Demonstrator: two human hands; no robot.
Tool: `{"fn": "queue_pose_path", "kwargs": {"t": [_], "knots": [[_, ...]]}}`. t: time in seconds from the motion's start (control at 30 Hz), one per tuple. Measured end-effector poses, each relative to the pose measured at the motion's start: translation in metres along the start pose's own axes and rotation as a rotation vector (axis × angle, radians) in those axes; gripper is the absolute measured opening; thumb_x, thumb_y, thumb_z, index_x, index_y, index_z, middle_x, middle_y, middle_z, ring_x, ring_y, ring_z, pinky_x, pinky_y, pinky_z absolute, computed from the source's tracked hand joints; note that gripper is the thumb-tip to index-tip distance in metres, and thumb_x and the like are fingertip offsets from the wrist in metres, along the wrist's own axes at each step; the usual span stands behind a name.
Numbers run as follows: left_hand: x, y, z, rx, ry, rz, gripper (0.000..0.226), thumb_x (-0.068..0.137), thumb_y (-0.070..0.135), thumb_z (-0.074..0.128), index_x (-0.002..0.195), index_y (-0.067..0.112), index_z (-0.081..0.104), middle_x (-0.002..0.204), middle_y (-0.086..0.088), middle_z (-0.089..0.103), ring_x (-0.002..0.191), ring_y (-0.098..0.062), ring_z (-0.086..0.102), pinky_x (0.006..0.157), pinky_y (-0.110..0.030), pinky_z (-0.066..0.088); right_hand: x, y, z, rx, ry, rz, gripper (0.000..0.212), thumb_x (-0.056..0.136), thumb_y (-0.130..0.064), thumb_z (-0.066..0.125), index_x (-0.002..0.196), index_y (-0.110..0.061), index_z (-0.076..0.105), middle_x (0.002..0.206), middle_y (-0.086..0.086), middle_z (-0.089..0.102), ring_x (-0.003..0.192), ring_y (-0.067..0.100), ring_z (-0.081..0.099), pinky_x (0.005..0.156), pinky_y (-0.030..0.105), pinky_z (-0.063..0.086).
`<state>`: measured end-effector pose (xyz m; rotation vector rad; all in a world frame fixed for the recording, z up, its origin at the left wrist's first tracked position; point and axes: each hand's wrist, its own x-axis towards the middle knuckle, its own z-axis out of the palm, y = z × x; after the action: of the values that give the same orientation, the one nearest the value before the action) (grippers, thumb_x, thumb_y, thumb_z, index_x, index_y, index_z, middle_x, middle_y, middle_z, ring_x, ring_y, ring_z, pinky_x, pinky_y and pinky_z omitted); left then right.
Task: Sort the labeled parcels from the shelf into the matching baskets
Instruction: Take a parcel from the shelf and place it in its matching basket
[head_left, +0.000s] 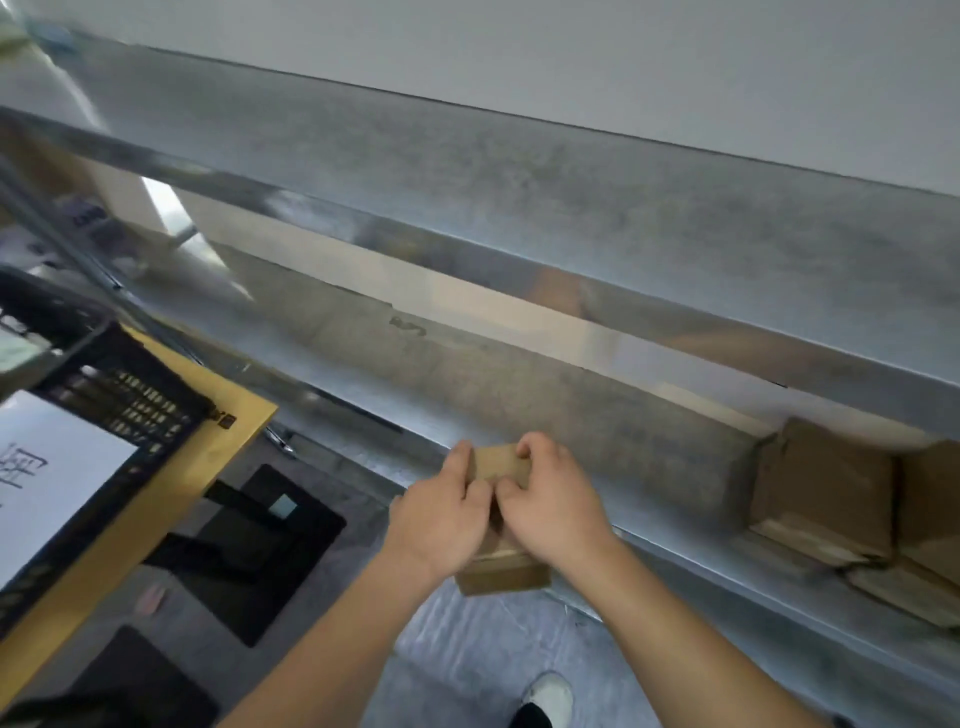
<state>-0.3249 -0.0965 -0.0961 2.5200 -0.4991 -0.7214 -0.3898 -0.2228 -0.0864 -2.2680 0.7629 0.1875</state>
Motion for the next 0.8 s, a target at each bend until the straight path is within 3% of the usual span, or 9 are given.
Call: {"fn": "queue_pose_path", "kwargs": {"t": [0.07, 0.13, 0.23, 0.37, 0.47, 0.53, 0.6, 0.7, 0.8], "knots": [[-0.018, -0.021, -0.016, -0.066, 0.091, -0.018, 0.031, 0.093, 0.04, 0.033, 0.123, 0.035, 0.035, 0.094, -0.006, 0.066, 0.103, -0.038, 0.062, 0.094, -0.048, 0.045, -0.01, -0.024, 0.017, -0.035, -0.032, -0.071, 0.058, 0.095, -0.034, 0.054, 0.148, -0.021, 0.036, 0.142, 0.009, 0.051, 0.131, 0.031, 0.052, 0.103, 0.034, 0.04], [-0.034, -0.043, -0.031, -0.112, 0.169, -0.031, 0.007, 0.099, 0.038, 0.037, 0.103, 0.033, 0.033, 0.077, 0.004, 0.059, 0.093, -0.036, 0.063, 0.091, -0.049, 0.045, -0.019, -0.046, 0.033, -0.066, -0.053, -0.136, 0.053, 0.099, -0.036, 0.05, 0.148, -0.022, 0.038, 0.142, 0.009, 0.053, 0.13, 0.029, 0.052, 0.102, 0.034, 0.04], [-0.061, -0.079, -0.056, -0.108, 0.263, -0.035, 0.02, 0.103, 0.049, 0.028, 0.095, 0.032, 0.034, 0.071, 0.004, 0.061, 0.088, -0.031, 0.065, 0.092, -0.052, 0.044, -0.036, -0.08, 0.063, -0.03, -0.008, -0.214, 0.027, 0.101, -0.049, 0.042, 0.11, -0.024, 0.05, 0.11, 0.003, 0.066, 0.105, 0.028, 0.062, 0.085, 0.039, 0.048], [-0.099, -0.14, -0.084, -0.05, 0.386, -0.132, 0.032, 0.103, 0.054, 0.019, 0.11, 0.032, 0.041, 0.074, 0.006, 0.065, 0.085, -0.026, 0.065, 0.106, -0.062, 0.033, -0.067, -0.135, 0.108, -0.043, 0.016, -0.349, 0.032, 0.103, -0.05, 0.036, 0.087, -0.023, 0.041, 0.087, -0.001, 0.06, 0.083, 0.024, 0.057, 0.068, 0.038, 0.038], [-0.13, -0.184, -0.106, -0.092, 0.499, -0.188, 0.018, 0.102, 0.045, 0.031, 0.113, 0.031, 0.033, 0.069, 0.005, 0.064, 0.071, -0.022, 0.061, 0.106, -0.058, 0.036, -0.088, -0.172, 0.145, 0.018, -0.002, -0.42, 0.017, 0.103, -0.036, 0.049, 0.112, -0.022, 0.044, 0.09, -0.008, 0.059, 0.081, 0.021, 0.06, 0.064, 0.035, 0.038], [-0.152, -0.212, -0.12, -0.131, 0.494, -0.224, 0.04, 0.099, 0.041, 0.032, 0.137, 0.039, 0.021, 0.079, 0.005, 0.069, 0.083, -0.023, 0.064, 0.11, -0.058, 0.032, -0.103, -0.194, 0.168, 0.043, -0.074, -0.451, 0.044, 0.102, -0.033, 0.052, 0.143, -0.026, 0.036, 0.106, -0.006, 0.062, 0.095, 0.018, 0.064, 0.075, 0.035, 0.048], [-0.175, -0.238, -0.132, -0.139, 0.482, -0.256, 0.046, 0.098, 0.039, 0.029, 0.142, 0.046, 0.017, 0.081, 0.007, 0.069, 0.089, -0.024, 0.064, 0.11, -0.058, 0.031, -0.115, -0.213, 0.188, 0.035, -0.127, -0.493, 0.048, 0.101, -0.033, 0.052, 0.148, -0.027, 0.04, 0.119, -0.002, 0.065, 0.108, 0.02, 0.063, 0.088, 0.036, 0.051], [-0.206, -0.269, -0.147, -0.204, 0.624, -0.263, 0.01, 0.103, 0.04, 0.029, 0.108, 0.036, 0.037, 0.072, 0.006, 0.063, 0.079, -0.027, 0.064, 0.093, -0.051, 0.046, -0.135, -0.242, 0.213, 0.122, -0.184, -0.55, 0.012, 0.102, -0.032, 0.049, 0.111, -0.032, 0.057, 0.098, -0.008, 0.065, 0.094, 0.014, 0.06, 0.074, 0.027, 0.046], [-0.229, -0.286, -0.158, -0.211, 0.751, -0.272, 0.019, 0.103, 0.045, 0.033, 0.091, 0.03, 0.031, 0.078, 0.004, 0.06, 0.075, -0.027, 0.059, 0.067, -0.042, 0.045, -0.158, -0.27, 0.233, 0.17, -0.211, -0.628, 0.024, 0.103, -0.038, 0.045, 0.084, -0.026, 0.052, 0.083, -0.009, 0.059, 0.082, 0.01, 0.055, 0.064, 0.018, 0.037]]}}
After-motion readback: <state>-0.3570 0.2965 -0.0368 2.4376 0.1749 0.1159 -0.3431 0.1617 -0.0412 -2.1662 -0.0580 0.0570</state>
